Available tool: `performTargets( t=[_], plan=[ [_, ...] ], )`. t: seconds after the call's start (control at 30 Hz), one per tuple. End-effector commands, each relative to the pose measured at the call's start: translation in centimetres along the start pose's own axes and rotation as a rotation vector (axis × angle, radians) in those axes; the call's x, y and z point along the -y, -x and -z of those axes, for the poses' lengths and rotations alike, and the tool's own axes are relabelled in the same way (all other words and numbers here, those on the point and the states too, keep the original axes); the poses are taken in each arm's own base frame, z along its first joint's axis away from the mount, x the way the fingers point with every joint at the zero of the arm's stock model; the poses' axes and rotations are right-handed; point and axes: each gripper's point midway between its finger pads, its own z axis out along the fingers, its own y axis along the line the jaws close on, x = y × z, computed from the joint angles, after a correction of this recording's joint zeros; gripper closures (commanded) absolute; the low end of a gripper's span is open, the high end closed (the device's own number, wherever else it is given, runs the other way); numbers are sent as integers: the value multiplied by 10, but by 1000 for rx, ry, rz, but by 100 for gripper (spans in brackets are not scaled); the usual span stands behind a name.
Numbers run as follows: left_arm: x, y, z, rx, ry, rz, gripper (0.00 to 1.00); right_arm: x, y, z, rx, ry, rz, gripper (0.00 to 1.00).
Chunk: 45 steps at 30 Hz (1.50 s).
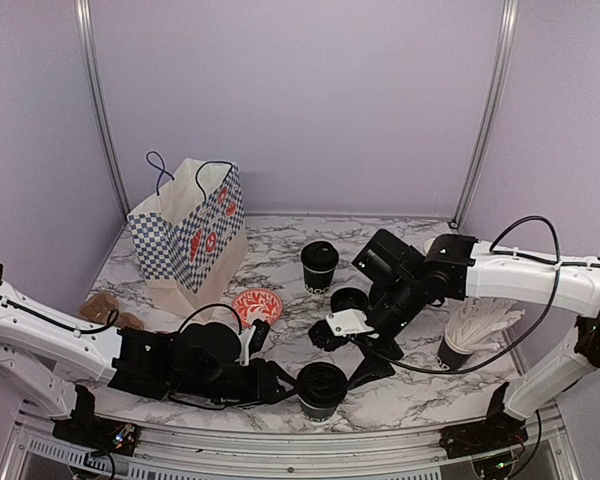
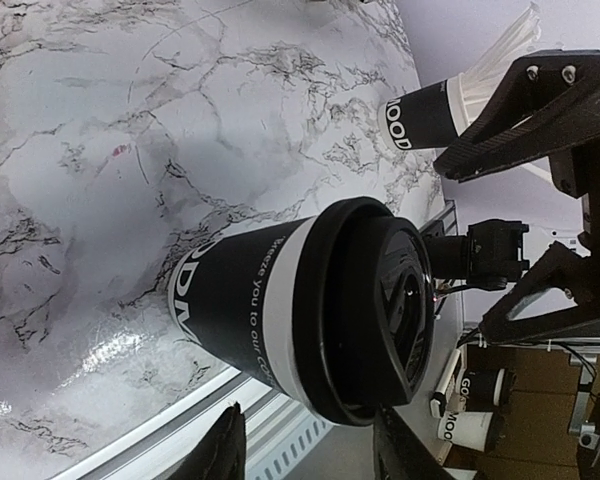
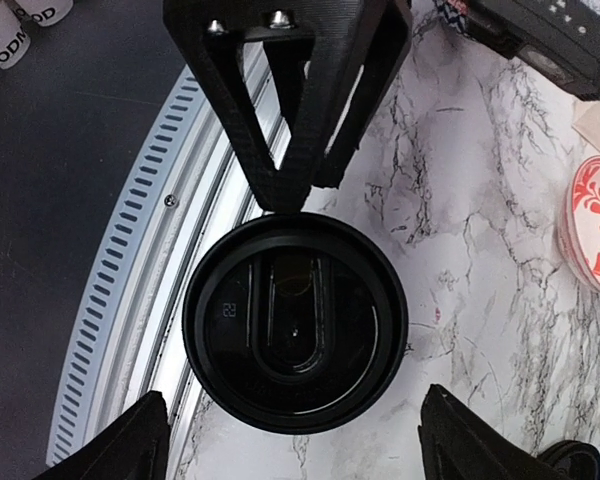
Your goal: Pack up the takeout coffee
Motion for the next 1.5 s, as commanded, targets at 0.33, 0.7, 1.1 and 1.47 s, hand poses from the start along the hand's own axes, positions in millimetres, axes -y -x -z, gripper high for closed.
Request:
performTargets(
  t=[0.33,0.7,1.1,1.47],
  plan=[
    [-3,-10,-15,-21,-38,45,62,7,3,-32,-63,-44,14,22],
    [-3,-1,-27,-12,-56,32,68,5,-17,-45,-112,-41,-10,30],
    [-10,28,-11,97,-51,37,70,4,-27,-56,-135,-14,-36,34],
    [-13,43,-9,142,-10,13,66,7,-27,-62,-143,-4,-88,37]
  ],
)
